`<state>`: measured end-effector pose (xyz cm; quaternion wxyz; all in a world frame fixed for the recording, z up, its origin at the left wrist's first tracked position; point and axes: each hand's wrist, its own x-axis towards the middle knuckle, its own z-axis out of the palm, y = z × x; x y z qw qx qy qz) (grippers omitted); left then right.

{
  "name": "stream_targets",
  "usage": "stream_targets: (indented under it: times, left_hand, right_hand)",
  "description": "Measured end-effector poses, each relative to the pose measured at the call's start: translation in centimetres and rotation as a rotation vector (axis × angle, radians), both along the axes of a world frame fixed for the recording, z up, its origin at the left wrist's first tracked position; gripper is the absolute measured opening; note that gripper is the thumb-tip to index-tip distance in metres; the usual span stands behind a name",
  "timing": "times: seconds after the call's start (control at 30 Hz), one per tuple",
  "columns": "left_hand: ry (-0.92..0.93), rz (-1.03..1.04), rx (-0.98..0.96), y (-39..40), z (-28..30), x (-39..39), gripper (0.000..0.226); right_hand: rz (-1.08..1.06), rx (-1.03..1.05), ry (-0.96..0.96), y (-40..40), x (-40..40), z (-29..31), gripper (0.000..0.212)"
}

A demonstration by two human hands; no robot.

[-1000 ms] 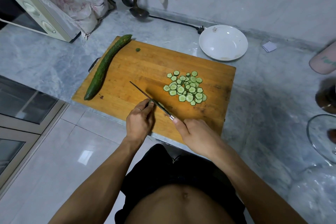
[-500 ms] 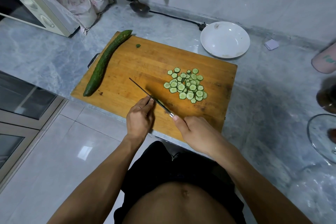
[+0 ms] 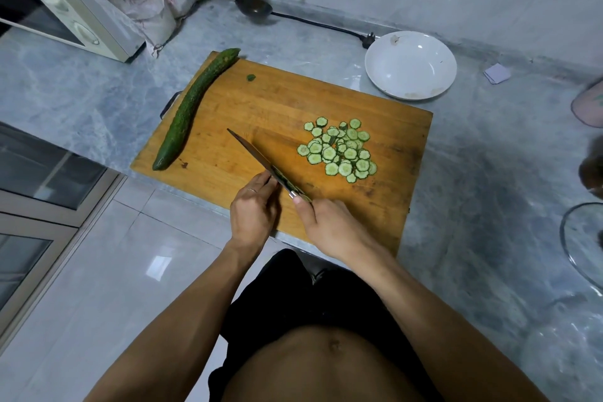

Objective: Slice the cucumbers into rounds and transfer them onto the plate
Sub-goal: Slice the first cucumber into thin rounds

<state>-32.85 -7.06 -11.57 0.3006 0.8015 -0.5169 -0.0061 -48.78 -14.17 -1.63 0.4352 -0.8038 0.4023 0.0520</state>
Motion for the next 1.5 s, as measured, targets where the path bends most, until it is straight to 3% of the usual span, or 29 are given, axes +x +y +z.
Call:
stream_targets:
  times: [0.13,0.4,0.67,0.83,1.07,1.23,1.33,1.5]
  left_hand:
    - [0.111,0.04,-0.034,0.2,0.5,0.1,0.027]
    - [-0.003,0.11,-0.063,0.1,0.5,-0.2,0.02]
    - [-0.043,0.087,-0.016,0.2,-0.2,0.1,0.02]
    - [-0.059,0.075,-0.02,0.2,0.2,-0.2,0.035]
    - [-0.021,0.111,-0.03,0.1,0.6,-0.8,0.037]
    - [-0.02,0.121,-0.029,0.0,0.7,-1.1,0.025]
    - [0.002,0.121,-0.005,0.0,0.3,-0.8,0.033]
    - [0.013,0.133,-0.004,-0.1,-0.5,-0.6,0.023]
  right_hand:
    - [-0.006,0.01,-0.015,-1.1,-0.4,0.2,0.059]
    - [-0.068,-0.004,-0.045,-3.5,-2.3,0.7,0.061]
    - [0.041,-0.039,-0.019,-1.2,-3.4,2.1,0.058]
    - [0.065,-0.073,-0.002,-0.1,-3.6,2.8,0.057]
    - [0.059,-0.083,0.02,0.6,-4.0,2.4,0.053]
    - [0.068,-0.077,0.027,0.6,-3.8,2.2,0.053]
    - [0.075,-0.039,0.02,0.1,-3.6,2.3,0.058]
    - [0.093,-0.007,-0.011,-1.5,-2.9,2.4,0.064]
